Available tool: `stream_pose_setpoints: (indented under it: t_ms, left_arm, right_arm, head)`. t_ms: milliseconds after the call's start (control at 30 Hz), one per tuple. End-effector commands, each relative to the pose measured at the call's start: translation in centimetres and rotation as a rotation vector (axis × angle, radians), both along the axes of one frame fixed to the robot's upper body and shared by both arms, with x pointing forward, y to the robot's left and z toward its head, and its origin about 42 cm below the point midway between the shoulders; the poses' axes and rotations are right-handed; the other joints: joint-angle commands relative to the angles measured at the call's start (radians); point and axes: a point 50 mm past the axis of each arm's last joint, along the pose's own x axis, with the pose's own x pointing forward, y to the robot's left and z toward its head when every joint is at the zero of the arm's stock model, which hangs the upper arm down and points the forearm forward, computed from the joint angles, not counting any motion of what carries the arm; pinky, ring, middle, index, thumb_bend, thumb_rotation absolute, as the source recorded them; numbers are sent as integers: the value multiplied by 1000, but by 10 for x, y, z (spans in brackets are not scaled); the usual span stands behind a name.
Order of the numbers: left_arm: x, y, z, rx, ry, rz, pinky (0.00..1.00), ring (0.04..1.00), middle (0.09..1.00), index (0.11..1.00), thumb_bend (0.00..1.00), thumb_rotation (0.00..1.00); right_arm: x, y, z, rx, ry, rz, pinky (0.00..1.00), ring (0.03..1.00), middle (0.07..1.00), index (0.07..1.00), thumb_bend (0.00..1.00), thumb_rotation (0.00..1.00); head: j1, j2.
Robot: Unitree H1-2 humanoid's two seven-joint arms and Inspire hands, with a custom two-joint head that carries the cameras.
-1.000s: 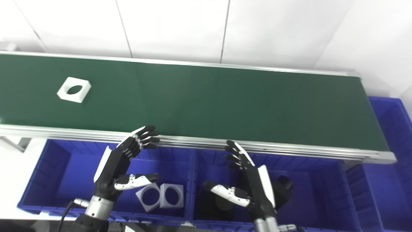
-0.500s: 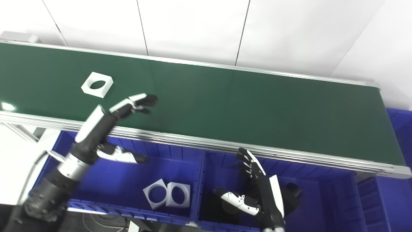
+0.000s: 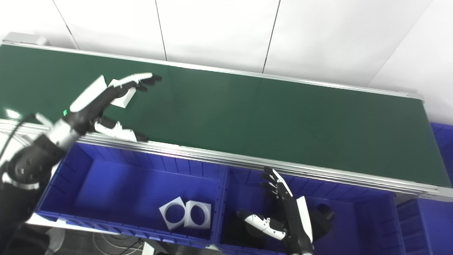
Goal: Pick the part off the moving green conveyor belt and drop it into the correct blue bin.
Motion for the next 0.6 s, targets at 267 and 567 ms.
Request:
stream_pose_setpoints:
  t_ms: [267, 567]
  left_arm:
    - [64, 41, 23, 164, 1, 106, 789, 879, 906, 887, 766, 377]
    - [105, 40, 30, 334, 59, 194, 774, 885, 924, 901, 774, 342]
  right_arm:
    - [10, 2, 7, 34, -104, 4, 722, 788, 843, 883, 700, 379]
    - [11, 0, 4, 48, -108, -5, 728, 796, 848, 887, 701, 393]
  head:
    - [2, -10]
    - [5, -10]
